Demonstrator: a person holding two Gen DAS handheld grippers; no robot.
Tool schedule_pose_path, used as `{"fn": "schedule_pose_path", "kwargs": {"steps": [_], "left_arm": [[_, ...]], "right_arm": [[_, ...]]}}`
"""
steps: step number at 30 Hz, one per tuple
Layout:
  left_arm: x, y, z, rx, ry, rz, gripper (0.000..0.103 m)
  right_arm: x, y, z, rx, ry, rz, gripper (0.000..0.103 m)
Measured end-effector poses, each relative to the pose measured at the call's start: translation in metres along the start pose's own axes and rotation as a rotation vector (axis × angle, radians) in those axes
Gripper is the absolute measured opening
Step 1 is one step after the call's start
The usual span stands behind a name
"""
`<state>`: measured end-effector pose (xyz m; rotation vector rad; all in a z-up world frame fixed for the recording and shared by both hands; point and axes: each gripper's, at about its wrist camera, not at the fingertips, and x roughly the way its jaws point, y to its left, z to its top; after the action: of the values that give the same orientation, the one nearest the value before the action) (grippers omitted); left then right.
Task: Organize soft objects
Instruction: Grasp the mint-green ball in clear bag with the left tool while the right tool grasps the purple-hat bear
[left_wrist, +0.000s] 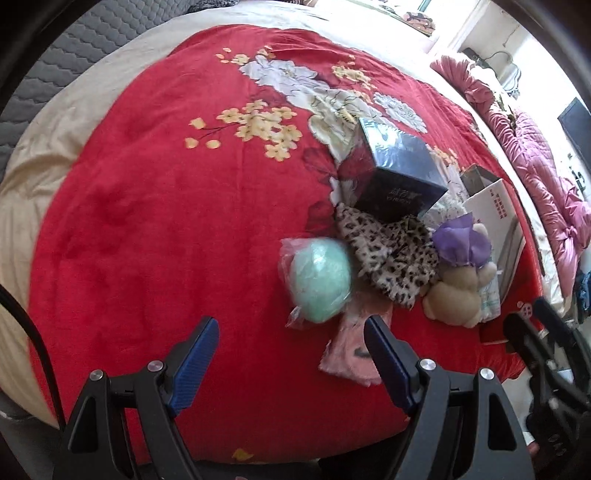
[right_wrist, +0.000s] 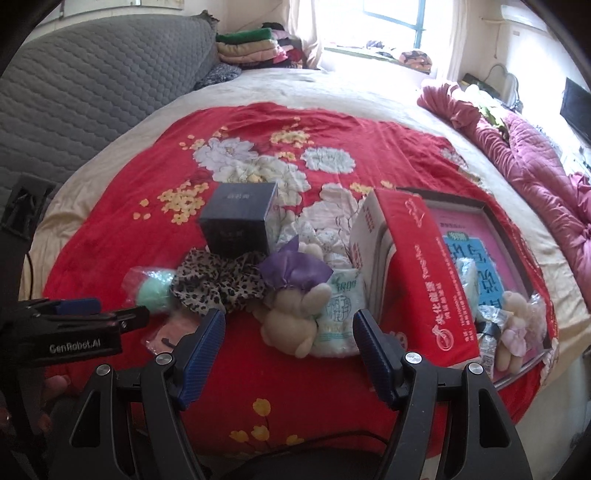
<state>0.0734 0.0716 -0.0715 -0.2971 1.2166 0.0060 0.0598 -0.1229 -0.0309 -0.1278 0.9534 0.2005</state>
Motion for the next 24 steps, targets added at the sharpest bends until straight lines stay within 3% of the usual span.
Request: {"fn": "schedule_pose_path", "kwargs": {"steps": [5, 12, 19, 24], "left_arm": [[0.013, -0.001, 0.009, 0.013, -0.017, 0.051, 0.08], [0.024, 0.006, 0.013, -0.017, -0.013, -0.014, 0.08], [0.029, 0.009, 0.013, -0.021, -0.015, -0.026, 0.083], [0.029, 0.008, 0.011, -0.017, -0.03, -0.006, 0.085]], "right_arm": [[0.019, 0.003, 0.0, -0.025, 0.026, -0.045, 0.073], [0.053, 0.009, 0.003, -0.056, 0.058, -0.123, 0.073], [0.085, 0.013, 0.007, -0.096, 0.078, -0.206, 0.073], [0.096, 0.03, 0.004, -0.191, 0.069, -0.247, 0.06]]}}
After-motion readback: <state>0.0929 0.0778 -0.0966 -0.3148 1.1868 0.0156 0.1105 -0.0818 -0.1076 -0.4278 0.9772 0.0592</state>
